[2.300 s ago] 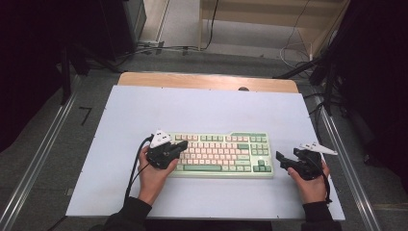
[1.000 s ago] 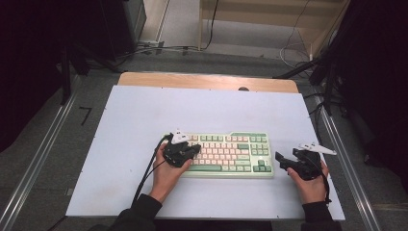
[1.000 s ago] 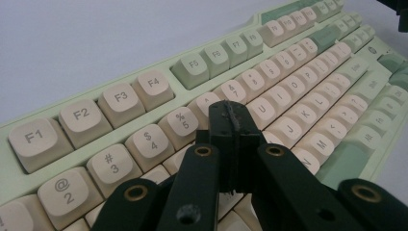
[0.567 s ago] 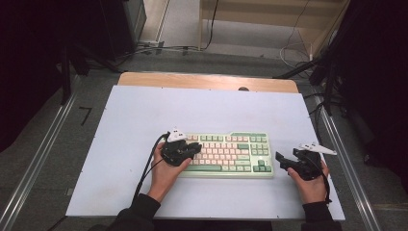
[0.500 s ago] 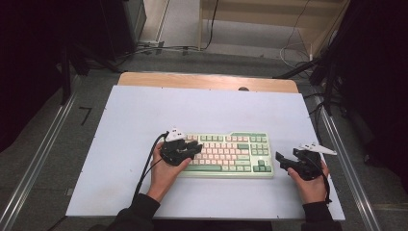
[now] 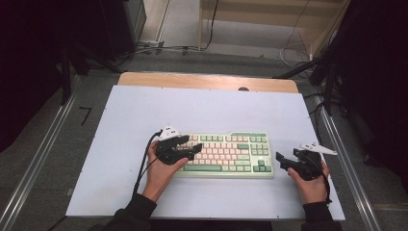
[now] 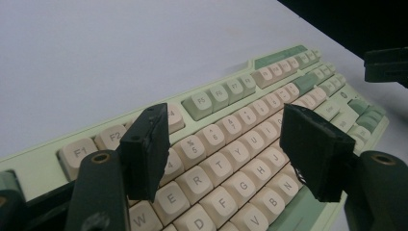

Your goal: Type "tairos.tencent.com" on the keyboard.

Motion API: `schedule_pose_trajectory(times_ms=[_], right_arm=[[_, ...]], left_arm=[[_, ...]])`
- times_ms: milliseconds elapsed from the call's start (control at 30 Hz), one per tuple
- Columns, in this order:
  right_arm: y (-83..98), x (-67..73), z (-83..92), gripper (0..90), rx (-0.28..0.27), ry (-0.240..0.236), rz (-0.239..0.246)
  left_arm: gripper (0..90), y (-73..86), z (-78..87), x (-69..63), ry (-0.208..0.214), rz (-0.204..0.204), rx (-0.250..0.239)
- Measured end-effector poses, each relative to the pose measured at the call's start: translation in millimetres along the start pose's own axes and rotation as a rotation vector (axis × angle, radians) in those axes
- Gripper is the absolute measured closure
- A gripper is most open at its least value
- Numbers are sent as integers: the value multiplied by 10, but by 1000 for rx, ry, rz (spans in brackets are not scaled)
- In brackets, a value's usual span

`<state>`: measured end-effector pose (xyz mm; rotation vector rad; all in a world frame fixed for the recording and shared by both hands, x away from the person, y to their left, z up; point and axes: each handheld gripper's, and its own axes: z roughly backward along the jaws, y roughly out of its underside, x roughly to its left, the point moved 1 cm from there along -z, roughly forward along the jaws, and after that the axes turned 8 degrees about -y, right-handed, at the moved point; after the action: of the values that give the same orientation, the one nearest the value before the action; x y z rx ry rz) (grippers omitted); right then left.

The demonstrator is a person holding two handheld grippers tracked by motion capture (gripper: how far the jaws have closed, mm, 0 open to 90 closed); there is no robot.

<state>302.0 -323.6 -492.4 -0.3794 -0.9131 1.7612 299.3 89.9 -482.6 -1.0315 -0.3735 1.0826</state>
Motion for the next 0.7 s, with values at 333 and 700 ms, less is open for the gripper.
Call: schedule_pose_trajectory(times_ms=[333,700], right_arm=[[2,-1,-2,240,2,2,4],[2,1,-1,240,1,0,3]], left_arm=[[324,-6,84,50,-11,3,-6],[313,16,171,143,-32,9,-3]])
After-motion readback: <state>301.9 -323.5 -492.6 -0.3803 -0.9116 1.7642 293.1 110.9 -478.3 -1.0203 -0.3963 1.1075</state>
